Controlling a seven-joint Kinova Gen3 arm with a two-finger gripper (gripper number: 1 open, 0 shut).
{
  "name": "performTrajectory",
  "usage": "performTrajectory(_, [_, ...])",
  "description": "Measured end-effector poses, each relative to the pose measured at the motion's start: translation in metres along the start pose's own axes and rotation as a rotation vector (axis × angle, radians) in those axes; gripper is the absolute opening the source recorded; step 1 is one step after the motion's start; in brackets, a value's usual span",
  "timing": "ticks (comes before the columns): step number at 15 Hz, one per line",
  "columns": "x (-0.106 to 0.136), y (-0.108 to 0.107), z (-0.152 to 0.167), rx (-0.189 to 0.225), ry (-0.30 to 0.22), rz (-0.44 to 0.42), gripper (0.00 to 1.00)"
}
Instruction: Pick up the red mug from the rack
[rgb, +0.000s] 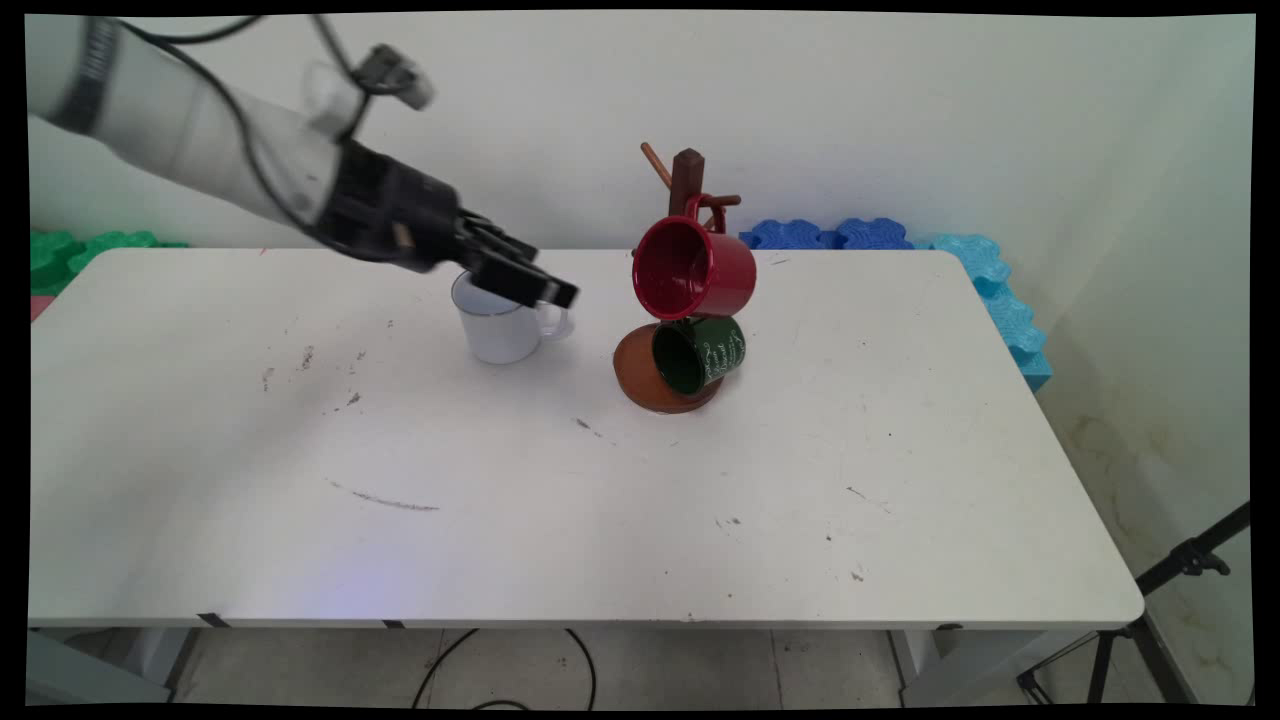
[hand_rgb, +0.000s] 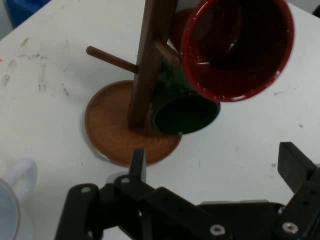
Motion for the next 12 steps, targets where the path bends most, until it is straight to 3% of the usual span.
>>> performTrajectory(12, [0.038,0.072,0.063,-0.018,0.062,-0.077,1.0])
